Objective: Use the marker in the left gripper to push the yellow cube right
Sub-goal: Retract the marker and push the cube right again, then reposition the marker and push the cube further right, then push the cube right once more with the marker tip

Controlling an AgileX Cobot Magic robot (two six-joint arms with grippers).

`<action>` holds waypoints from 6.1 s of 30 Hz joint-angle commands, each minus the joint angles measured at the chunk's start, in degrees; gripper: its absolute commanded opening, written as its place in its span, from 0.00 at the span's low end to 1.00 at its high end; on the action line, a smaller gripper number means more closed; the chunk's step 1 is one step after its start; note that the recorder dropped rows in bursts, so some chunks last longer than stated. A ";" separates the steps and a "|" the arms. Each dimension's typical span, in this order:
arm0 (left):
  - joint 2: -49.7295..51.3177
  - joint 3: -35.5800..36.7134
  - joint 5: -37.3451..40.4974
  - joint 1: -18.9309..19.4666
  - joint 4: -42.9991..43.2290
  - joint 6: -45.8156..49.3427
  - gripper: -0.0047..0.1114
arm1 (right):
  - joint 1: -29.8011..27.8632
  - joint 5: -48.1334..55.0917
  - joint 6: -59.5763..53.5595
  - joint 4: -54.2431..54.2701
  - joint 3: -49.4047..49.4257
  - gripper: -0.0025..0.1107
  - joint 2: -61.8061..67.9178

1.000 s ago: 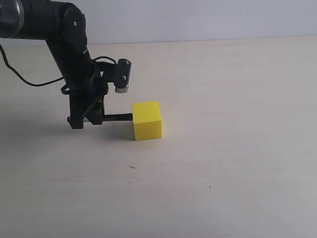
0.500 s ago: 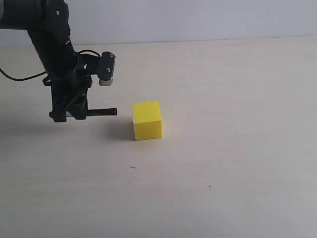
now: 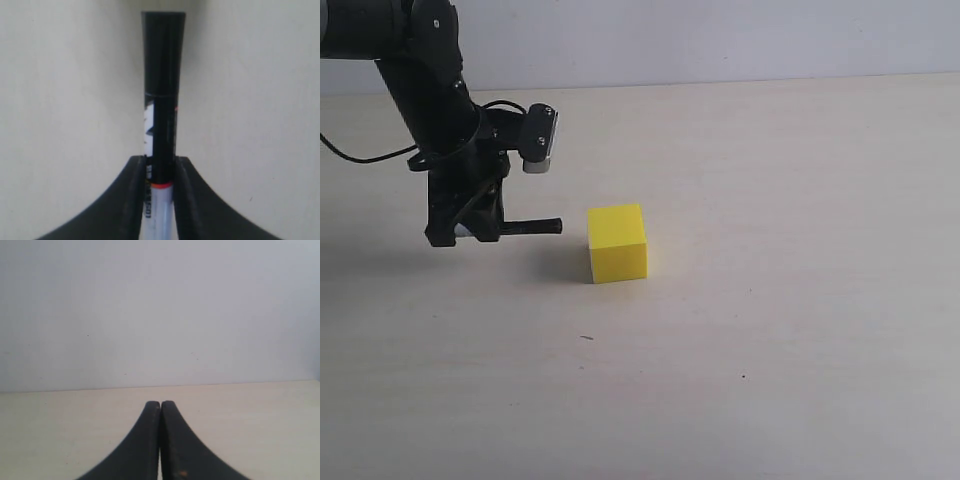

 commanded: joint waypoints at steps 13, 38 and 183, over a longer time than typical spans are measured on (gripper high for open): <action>0.15 -0.30 1.04 -1.58 1.65 0.98 0.04 | -0.28 -0.28 -0.04 -0.13 0.28 0.02 -0.29; 1.79 -1.72 -5.58 -9.08 -0.39 -2.63 0.04 | -0.28 -0.28 -0.02 -0.13 0.28 0.02 -0.29; 12.63 -18.76 1.26 -16.37 4.94 -20.45 0.04 | -0.28 -0.28 -0.15 -0.13 0.28 0.02 -0.29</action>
